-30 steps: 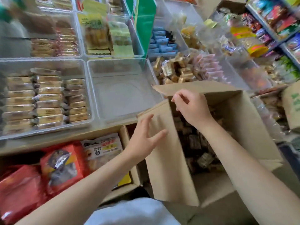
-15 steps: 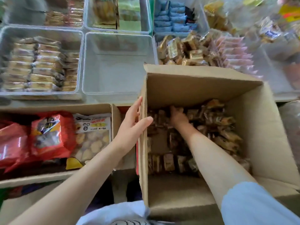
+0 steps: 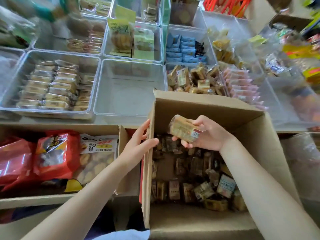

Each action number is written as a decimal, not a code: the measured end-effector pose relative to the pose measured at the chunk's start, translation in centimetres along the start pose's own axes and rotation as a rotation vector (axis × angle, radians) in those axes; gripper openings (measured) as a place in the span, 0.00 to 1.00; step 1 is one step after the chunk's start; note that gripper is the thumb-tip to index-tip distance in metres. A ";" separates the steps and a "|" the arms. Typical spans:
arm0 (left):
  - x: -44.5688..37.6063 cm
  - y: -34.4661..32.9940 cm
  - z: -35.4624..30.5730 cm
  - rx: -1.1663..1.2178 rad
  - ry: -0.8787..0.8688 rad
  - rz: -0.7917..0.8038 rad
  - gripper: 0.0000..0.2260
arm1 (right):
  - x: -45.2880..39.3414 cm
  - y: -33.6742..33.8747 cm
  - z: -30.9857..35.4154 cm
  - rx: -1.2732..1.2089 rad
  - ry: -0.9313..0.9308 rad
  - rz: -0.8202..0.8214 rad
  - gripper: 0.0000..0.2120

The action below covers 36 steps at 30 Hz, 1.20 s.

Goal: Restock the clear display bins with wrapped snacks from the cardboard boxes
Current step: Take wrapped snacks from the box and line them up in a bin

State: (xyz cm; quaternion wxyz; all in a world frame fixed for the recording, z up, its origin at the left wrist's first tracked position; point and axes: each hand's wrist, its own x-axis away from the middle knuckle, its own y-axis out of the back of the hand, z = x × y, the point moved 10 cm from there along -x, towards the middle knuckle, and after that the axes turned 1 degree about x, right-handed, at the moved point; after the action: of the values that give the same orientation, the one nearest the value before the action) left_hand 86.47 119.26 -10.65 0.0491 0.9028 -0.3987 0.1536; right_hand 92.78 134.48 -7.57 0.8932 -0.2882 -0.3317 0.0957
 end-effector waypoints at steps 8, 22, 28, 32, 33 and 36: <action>-1.6 12.7 -1.7 -0.273 -0.042 -0.300 0.22 | -4.8 -12.7 7.7 -0.020 0.231 0.215 0.26; -2.9 39.2 5.0 -1.258 0.082 -0.284 0.38 | -32.2 -18.3 10.2 0.996 0.222 -0.616 0.15; -3.6 39.6 5.5 -1.253 0.114 -0.181 0.45 | -41.0 -21.7 6.9 2.185 -0.197 -0.388 0.13; -3.4 39.5 5.3 -1.262 0.106 -0.190 0.46 | -42.2 -19.5 3.8 1.955 -0.510 -0.246 0.10; -3.4 39.5 5.3 -1.268 0.102 -0.195 0.46 | -42.1 -19.3 3.9 1.907 -0.527 -0.216 0.10; -3.5 39.5 5.4 -1.285 0.101 -0.189 0.46 | -41.5 -18.7 4.0 1.783 -0.521 -0.192 0.17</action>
State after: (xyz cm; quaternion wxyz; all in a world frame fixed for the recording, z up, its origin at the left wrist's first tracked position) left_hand 56.46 93.84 -18.22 0.6115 0.7162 -0.3271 -0.0781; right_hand 58.19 105.95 -16.61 0.6859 0.5628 -0.3481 0.3025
